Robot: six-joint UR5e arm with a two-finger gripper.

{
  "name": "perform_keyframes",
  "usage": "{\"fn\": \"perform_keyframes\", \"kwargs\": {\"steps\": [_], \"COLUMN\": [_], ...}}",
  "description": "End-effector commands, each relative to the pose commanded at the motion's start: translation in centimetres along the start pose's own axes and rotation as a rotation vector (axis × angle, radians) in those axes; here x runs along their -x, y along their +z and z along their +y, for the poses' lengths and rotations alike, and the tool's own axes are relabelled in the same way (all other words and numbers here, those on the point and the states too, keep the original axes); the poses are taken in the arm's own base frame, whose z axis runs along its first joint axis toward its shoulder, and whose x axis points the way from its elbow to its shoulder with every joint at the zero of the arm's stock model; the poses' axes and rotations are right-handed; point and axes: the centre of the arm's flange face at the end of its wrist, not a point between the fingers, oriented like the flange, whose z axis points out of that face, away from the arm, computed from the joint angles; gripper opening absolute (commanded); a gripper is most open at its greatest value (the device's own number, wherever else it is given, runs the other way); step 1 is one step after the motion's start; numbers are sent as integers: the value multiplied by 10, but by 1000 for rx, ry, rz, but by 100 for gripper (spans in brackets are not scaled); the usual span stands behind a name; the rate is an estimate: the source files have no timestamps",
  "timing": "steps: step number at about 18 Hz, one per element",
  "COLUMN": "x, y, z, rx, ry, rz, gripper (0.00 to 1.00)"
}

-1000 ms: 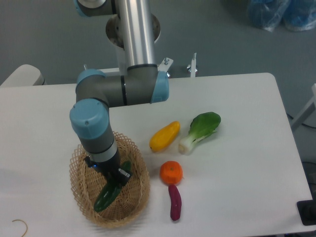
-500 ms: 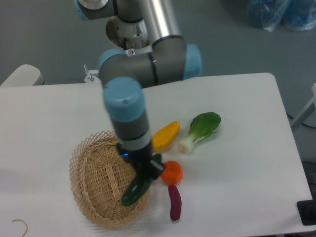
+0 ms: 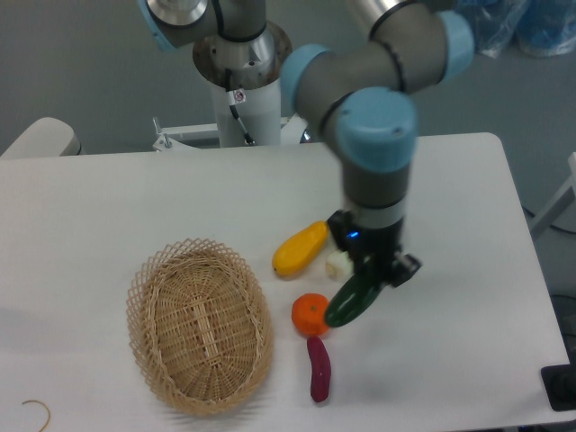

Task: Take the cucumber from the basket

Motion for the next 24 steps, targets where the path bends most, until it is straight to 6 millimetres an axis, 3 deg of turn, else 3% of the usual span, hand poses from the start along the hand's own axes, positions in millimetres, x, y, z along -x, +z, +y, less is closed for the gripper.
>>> {"fn": "perform_keyframes", "kwargs": {"steps": [5,24], "x": [2,1], "y": [0,-6], "z": [14,12], "rx": [3,-8], "ry": [31,31], "rz": [5,-1], "gripper": [30,30]}}
